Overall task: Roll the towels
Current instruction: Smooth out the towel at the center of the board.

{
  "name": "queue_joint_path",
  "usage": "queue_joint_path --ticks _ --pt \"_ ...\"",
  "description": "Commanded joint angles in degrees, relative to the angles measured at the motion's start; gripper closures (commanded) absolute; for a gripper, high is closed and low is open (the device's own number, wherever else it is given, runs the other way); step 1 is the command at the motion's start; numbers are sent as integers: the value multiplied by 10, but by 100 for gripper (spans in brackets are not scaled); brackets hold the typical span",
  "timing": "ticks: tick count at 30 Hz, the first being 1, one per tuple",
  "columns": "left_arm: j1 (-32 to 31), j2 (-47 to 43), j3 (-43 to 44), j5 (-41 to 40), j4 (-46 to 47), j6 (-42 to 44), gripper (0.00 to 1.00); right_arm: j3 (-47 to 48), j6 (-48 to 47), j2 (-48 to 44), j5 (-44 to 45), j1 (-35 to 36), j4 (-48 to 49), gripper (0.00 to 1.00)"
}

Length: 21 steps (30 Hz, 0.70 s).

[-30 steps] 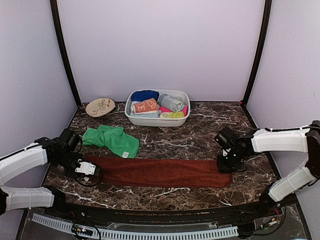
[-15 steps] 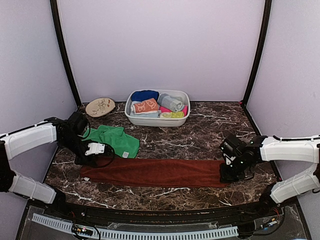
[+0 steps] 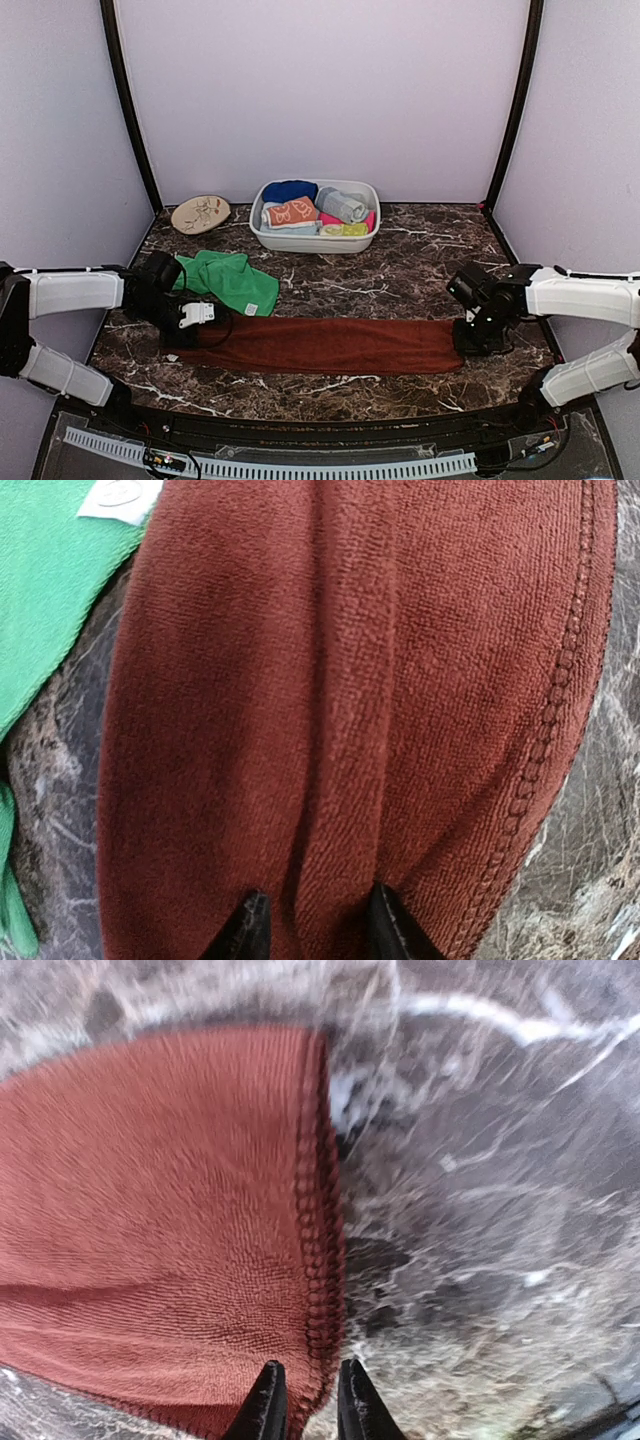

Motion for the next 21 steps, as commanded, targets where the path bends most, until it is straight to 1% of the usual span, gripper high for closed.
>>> queue_joint_path --ticks 1,3,5,7,8,10,13,16,21 --pt "-2 -49 15 24 -28 -53 62 73 -35 -2 42 -12 -55 82" --pt "-2 -72 49 44 -54 -73 59 121 -50 19 42 -11 -74 82" --pt "-2 -90 76 60 -56 -86 57 163 -58 41 18 -6 -50 82" --pt "-2 -98 92 71 -43 -90 56 186 -59 77 -15 -3 -7 82" --pt "-3 -96 95 67 -31 -91 55 195 -60 96 -29 -3 8 82" --pt "-2 -79 94 43 -2 -93 55 204 -62 132 -53 -1 38 84" --pt "2 -36 77 2 40 -99 60 178 -57 157 -90 -1 86 85" --pt "11 11 57 -10 59 -107 66 128 -51 165 -106 0 117 86" --pt "37 57 11 -55 123 -104 68 63 -52 161 -88 -3 116 86"
